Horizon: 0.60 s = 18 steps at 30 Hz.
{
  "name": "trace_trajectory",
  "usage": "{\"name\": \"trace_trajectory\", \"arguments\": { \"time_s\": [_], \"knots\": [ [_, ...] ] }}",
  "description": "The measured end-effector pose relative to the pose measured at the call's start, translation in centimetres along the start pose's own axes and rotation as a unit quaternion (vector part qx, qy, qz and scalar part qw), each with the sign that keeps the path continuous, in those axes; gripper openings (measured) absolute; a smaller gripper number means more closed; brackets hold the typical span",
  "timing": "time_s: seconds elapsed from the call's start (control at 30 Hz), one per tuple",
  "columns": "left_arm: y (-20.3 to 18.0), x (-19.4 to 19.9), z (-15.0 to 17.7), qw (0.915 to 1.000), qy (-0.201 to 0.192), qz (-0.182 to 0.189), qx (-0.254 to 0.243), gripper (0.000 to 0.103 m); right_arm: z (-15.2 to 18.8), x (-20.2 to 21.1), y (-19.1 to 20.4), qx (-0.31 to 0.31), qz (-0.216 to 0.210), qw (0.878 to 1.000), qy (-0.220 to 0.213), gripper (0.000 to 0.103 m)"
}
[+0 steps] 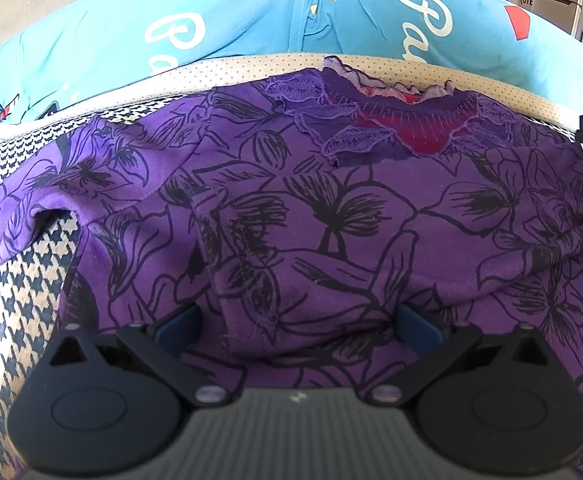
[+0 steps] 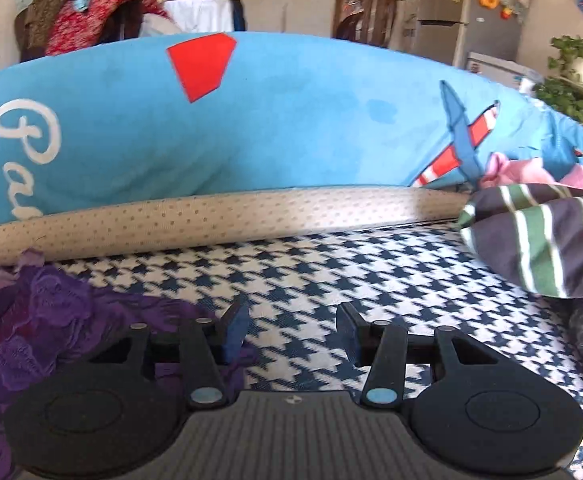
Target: Fold clothes
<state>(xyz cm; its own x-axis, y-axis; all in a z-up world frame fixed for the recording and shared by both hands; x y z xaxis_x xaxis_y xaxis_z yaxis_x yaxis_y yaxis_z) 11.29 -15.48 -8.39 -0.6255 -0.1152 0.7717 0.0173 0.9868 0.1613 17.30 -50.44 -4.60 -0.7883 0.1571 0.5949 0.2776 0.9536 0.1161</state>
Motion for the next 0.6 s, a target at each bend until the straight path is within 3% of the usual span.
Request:
{"name": "trace_trajectory", "arguments": {
  "time_s": [0.1, 0.4, 0.6],
  "knots": [
    [0.3, 0.0, -0.2, 1.0, 0.004, -0.001, 0.008, 0.103, -0.1, 0.5, -0.8, -0.021, 0.011, 1.0, -0.011, 0.047],
    [1.7, 0.6, -0.4, 0.9993, 0.007, -0.019, 0.031, 0.103, 2.6, 5.6, 0.5, -0.006, -0.099, 0.994, 0.035, 0.051],
    [3.3, 0.7, -0.1, 0.9983, 0.016, -0.029, 0.049, 0.103, 5.9, 7.7, 3.7, 0.028, -0.164, 0.985, 0.051, 0.055]
  ]
}}
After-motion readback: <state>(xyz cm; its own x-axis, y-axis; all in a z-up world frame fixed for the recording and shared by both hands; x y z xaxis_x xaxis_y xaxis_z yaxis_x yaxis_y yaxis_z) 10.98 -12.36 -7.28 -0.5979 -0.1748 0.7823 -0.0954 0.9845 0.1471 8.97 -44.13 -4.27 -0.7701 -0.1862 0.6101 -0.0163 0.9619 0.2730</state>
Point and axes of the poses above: each gripper's, at about its wrist camera, not at the fingertips, and x roughly against the way its jaws point, y to its left, z to its underside, the point moved 1 cm from there along -x, roughly the way its jaws point, and after that the axes turned 12 degrees about -z, right-handed, at the moved point
